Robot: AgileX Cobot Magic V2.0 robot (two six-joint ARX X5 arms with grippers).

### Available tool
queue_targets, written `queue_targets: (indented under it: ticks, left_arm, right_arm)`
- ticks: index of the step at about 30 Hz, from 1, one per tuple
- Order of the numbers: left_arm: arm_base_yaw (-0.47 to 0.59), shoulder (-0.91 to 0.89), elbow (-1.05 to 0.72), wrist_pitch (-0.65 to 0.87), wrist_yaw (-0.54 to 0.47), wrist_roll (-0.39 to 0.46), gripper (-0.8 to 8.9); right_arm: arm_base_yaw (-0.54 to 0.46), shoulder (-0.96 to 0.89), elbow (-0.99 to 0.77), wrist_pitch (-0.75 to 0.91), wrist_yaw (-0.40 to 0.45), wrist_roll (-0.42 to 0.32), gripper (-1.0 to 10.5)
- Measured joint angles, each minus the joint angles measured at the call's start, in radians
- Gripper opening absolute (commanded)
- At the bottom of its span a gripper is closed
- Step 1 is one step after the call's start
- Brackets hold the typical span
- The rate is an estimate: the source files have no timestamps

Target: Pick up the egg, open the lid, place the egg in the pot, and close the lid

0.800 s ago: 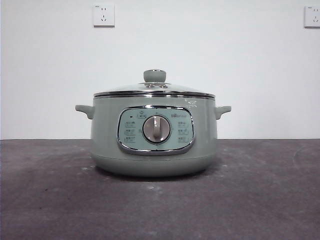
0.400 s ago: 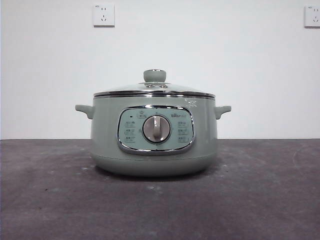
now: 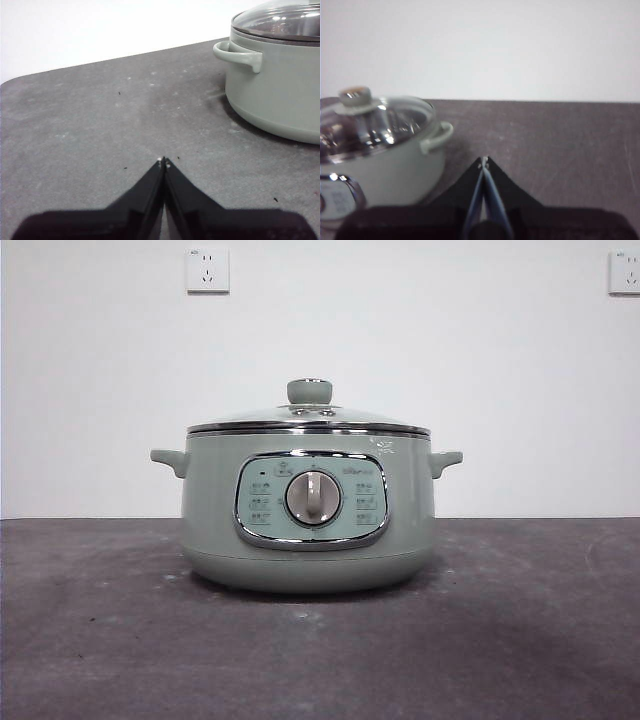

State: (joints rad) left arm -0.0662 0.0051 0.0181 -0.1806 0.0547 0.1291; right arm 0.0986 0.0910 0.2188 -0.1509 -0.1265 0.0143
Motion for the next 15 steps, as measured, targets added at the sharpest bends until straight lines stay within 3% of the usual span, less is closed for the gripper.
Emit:
queue_targets:
  ticks: [15]
  left_arm:
    - [0.000, 0.000, 0.000, 0.000, 0.000, 0.000, -0.04]
  right_arm:
    - [0.000, -0.086, -0.204, 0.019, 0.000, 0.018, 0.0]
